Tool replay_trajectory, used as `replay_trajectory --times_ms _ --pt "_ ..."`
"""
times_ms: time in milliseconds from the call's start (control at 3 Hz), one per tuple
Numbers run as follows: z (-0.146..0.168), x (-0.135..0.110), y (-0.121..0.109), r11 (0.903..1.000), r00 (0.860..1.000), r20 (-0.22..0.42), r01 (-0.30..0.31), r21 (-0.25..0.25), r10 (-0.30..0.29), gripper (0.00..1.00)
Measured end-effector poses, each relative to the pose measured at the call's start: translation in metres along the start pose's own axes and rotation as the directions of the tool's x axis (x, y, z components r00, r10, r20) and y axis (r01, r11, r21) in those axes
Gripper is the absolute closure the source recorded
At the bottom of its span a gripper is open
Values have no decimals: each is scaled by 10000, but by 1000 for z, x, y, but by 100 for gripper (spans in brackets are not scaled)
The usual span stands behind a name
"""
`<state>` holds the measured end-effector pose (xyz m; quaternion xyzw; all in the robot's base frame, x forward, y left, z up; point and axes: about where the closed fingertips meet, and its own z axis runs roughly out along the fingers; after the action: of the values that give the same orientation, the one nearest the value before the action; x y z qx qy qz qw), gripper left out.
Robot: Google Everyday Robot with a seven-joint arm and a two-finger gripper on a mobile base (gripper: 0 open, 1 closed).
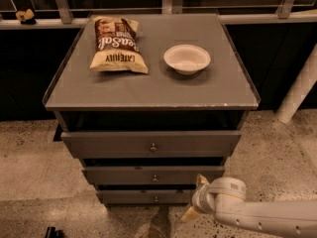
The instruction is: Open middle drawer
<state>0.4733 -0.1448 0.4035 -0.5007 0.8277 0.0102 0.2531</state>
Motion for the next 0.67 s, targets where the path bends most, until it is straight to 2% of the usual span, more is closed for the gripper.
replay_trajectory --times_ms 333,667 --pt "33 0 19 9971 9973 118 -731 221 728 0" --pt "42 -4 24 9991 9995 201 -234 354 227 0"
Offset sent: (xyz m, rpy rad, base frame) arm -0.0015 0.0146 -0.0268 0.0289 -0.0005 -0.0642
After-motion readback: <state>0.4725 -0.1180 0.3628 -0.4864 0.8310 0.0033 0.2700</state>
